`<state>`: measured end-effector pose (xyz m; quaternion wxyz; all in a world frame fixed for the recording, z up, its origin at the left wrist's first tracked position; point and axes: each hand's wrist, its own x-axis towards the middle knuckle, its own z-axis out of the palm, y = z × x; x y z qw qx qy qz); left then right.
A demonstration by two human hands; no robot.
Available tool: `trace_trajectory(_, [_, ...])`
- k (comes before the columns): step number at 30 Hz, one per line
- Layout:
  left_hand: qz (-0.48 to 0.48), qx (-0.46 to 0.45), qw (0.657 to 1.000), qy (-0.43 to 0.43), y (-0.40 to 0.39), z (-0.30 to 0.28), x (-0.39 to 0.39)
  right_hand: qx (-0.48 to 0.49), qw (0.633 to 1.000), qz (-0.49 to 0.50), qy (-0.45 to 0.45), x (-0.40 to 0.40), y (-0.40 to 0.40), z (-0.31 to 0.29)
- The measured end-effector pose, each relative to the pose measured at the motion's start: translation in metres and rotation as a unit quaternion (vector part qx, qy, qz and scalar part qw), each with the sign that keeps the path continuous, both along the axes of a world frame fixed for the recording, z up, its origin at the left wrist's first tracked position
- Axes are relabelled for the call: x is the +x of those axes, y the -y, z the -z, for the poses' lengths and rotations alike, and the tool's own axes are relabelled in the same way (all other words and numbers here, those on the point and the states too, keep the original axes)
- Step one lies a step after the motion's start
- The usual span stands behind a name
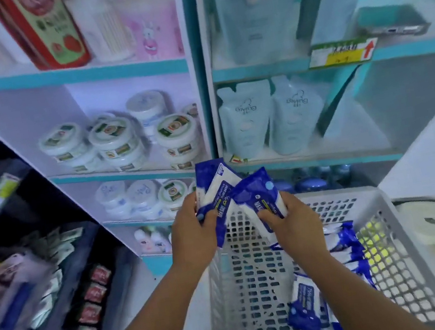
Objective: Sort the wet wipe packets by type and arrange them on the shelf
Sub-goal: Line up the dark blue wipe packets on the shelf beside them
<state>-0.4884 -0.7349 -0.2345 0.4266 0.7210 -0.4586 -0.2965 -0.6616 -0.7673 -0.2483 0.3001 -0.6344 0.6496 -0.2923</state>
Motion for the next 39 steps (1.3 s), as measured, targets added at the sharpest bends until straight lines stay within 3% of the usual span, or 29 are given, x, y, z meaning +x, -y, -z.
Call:
trace_trajectory(9, [-0.166, -0.084, 0.981, 0.059, -0.074, -0.094, 0.067, -0.079, 0.982, -0.154, 0.077, 0.090, -0.016, -0.088])
trace_trajectory(19, [-0.339, -0.124, 0.925, 0.116, -0.195, -0.161, 0.140, -0.122, 0.930, -0.320, 0.136, 0.201, -0.087, -0.161])
trace_trajectory(32, [-0.454, -0.162, 0.861, 0.160, -0.374, -0.224, 0.266, -0.164, 0.858, -0.446, 0.193, 0.371, -0.233, -0.224])
trace_trajectory(39, [-0.484, -0.173, 0.842, 0.161, -0.440, -0.237, 0.323, -0.171, 0.839, -0.477, 0.198, 0.440, -0.292, -0.245])
